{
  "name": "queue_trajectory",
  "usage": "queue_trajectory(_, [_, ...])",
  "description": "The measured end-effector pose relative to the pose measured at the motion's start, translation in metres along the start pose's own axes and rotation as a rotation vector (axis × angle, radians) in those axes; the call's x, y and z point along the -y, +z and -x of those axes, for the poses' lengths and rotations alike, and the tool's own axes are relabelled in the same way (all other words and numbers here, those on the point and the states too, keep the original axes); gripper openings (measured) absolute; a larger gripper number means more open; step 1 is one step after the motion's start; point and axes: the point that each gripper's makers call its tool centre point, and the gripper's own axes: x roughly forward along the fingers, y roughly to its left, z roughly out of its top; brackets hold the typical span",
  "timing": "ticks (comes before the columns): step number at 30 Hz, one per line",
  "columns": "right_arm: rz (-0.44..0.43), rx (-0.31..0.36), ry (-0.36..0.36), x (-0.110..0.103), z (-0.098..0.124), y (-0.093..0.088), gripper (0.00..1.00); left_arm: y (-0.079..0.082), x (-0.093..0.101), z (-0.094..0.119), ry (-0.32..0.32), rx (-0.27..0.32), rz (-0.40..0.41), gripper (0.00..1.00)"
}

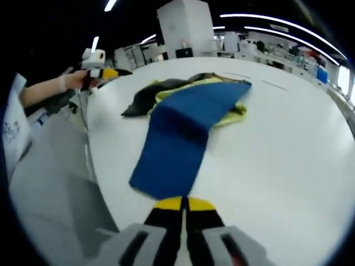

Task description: Fold the garment on the visible template until the final outline fits inside the template.

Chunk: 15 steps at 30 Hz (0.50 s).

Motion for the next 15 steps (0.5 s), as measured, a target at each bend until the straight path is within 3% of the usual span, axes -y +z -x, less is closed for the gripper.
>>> queue_trajectory(5, [-0.025, 0.024, -0.01, 0.014, 0.015, 0.013, 0.0, 0.0, 0.003, 0.0, -0.001, 0.001, 0.004, 0.82])
queue_trajectory(8, [-0.036, 0.028, -0.04, 0.035, 0.027, 0.018, 0.0, 0.002, 0.008, -0.004, -0.006, 0.011, -0.001, 0.81])
queue_trajectory(15, [-0.093, 0.015, -0.122, 0.078, 0.05, 0.012, 0.0, 0.007, 0.018, -0.01, -0.025, 0.018, -0.002, 0.79])
